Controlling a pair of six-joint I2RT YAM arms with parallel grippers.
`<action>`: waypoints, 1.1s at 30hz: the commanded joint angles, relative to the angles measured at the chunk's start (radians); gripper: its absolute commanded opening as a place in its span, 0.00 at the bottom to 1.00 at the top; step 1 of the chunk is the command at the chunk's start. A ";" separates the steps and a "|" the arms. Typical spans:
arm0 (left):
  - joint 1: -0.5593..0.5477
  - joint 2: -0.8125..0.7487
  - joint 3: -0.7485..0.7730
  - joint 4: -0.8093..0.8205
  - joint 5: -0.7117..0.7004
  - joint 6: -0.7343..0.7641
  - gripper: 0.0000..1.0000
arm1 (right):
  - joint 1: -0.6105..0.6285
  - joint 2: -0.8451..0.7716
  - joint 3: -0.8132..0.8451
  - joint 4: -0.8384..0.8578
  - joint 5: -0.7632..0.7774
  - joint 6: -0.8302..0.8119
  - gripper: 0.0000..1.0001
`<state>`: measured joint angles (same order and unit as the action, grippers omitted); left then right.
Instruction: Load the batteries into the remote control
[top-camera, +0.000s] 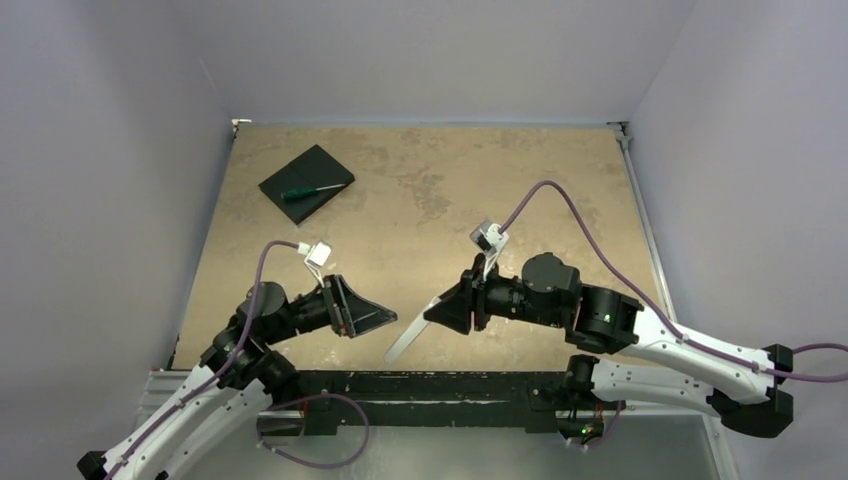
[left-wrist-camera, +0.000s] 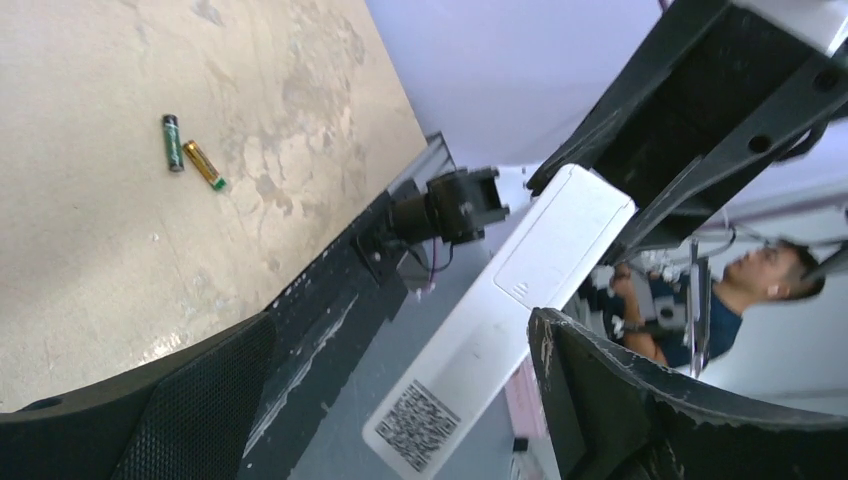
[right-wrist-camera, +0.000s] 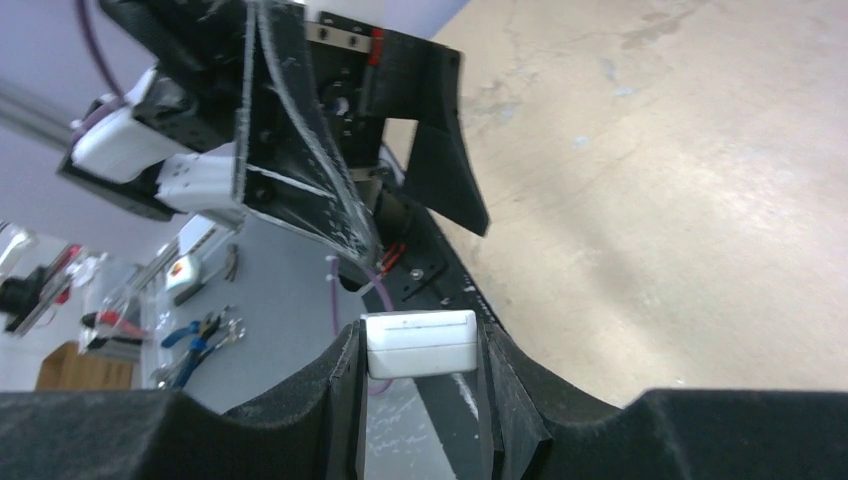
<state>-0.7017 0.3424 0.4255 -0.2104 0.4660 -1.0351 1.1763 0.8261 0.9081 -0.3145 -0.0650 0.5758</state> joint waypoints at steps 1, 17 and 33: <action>0.001 -0.043 0.025 -0.045 -0.164 -0.114 0.99 | 0.002 -0.018 0.037 -0.011 0.172 0.012 0.00; 0.000 -0.219 -0.006 -0.194 -0.382 -0.427 0.97 | 0.003 0.049 0.032 0.150 0.495 -0.004 0.00; 0.001 -0.293 -0.049 -0.123 -0.508 -0.583 0.98 | 0.153 0.119 -0.175 0.758 0.639 -0.218 0.00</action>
<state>-0.7017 0.0689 0.3878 -0.3992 0.0078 -1.5761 1.2755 0.9443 0.7639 0.1852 0.4820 0.4683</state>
